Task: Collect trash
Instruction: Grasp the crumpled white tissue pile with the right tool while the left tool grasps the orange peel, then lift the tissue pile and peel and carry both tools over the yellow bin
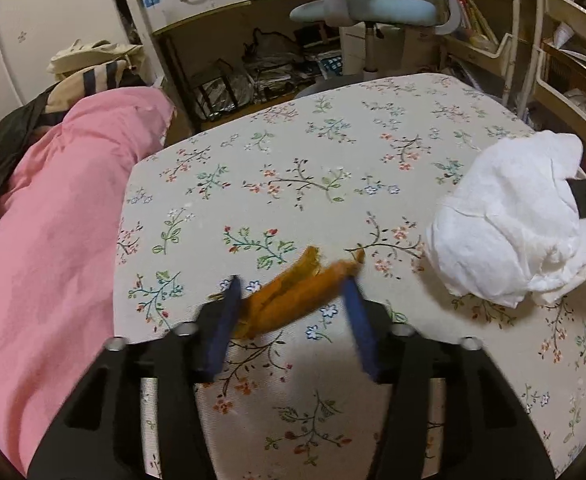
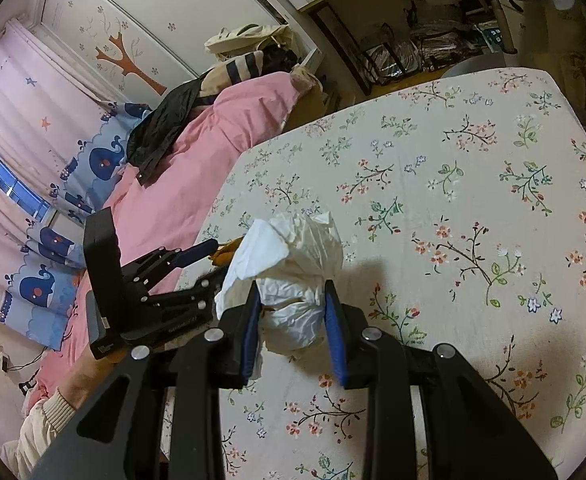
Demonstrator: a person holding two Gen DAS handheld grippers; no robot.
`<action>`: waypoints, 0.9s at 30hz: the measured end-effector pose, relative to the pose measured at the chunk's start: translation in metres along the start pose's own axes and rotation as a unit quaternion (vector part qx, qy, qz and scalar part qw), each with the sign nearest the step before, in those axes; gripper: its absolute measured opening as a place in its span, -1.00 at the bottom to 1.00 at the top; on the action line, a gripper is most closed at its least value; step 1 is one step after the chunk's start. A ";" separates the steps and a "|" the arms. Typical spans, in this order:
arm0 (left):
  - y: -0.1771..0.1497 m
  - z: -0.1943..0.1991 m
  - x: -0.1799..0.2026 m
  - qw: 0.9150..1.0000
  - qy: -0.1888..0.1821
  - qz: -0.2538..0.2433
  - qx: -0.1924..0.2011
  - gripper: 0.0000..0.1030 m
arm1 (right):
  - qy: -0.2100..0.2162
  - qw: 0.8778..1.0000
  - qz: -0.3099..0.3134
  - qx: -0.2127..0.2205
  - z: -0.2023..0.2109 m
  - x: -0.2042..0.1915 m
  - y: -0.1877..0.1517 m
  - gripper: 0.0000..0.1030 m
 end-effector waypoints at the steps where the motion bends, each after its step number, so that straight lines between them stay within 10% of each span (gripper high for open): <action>1: 0.000 0.000 -0.002 1.000 0.001 0.004 -0.001 -0.52 | 0.000 1.000 0.000 -0.001 0.000 0.000 -0.001 -0.42; 27: -0.026 0.114 0.009 0.986 -0.062 0.143 0.054 -0.79 | 0.052 0.997 -0.034 0.043 0.048 -0.021 -0.013 -0.42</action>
Point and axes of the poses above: each gripper's, at about its wrist camera, not at the fingertips, and z roughly against the way its jaws point, x to its right, y to its top, the point moved 8 cm from there along -z, roughly the way its jaws point, and after that the axes turned 1 degree about x, right-handed, at the moved point
